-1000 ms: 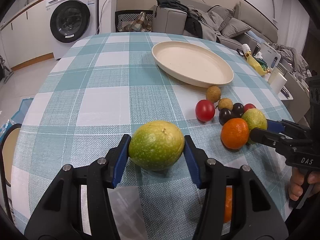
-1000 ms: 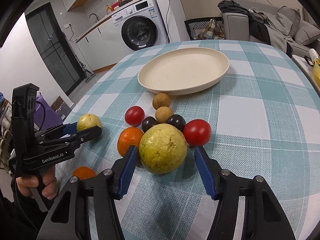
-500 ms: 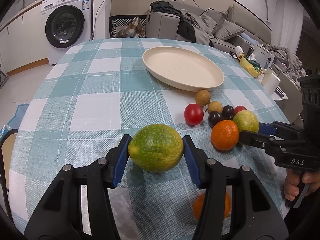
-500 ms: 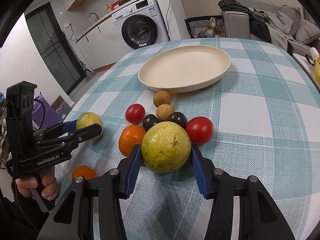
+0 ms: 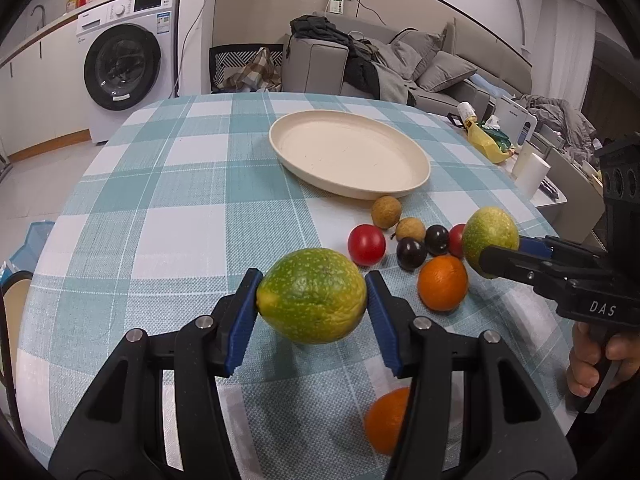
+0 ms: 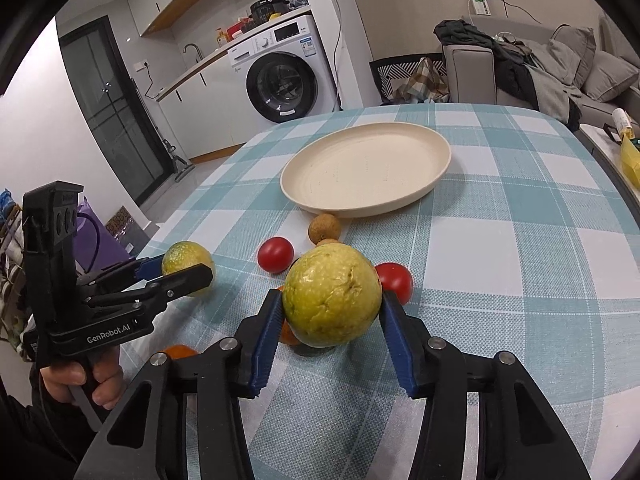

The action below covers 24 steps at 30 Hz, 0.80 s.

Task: Organize fruits
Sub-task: 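Carry the green citrus and yellow fruit onto the cream plate and open both grippers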

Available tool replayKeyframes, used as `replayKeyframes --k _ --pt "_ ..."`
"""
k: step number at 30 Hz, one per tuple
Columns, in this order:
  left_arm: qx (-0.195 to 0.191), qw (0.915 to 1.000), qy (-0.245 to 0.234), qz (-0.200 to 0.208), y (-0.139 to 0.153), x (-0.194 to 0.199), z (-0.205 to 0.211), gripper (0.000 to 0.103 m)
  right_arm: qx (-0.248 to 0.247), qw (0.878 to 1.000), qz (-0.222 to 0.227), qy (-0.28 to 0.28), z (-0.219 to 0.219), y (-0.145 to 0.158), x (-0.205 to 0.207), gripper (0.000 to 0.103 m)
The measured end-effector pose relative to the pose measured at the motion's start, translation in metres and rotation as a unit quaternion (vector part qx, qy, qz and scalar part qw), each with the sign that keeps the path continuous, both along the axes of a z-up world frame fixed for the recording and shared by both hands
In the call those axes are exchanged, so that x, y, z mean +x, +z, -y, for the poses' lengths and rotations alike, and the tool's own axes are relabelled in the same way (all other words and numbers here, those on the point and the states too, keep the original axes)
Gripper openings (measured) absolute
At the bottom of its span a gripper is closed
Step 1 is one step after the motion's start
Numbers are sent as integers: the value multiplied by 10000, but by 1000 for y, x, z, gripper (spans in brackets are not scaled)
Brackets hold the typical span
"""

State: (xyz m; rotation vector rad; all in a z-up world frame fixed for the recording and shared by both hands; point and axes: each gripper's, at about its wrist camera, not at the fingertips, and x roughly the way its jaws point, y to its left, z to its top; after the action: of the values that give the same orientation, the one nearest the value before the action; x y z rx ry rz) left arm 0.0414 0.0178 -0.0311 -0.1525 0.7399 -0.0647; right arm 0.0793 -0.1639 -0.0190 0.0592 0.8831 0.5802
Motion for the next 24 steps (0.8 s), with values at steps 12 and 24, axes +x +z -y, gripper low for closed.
replayKeyframes --k 12,24 --pt "1 9995 -86 289 19 17 8 49 54 9996 220 -175 3 14 9 50" --pt "104 9987 -129 481 32 45 14 49 56 9992 331 -200 -6 23 26 50"
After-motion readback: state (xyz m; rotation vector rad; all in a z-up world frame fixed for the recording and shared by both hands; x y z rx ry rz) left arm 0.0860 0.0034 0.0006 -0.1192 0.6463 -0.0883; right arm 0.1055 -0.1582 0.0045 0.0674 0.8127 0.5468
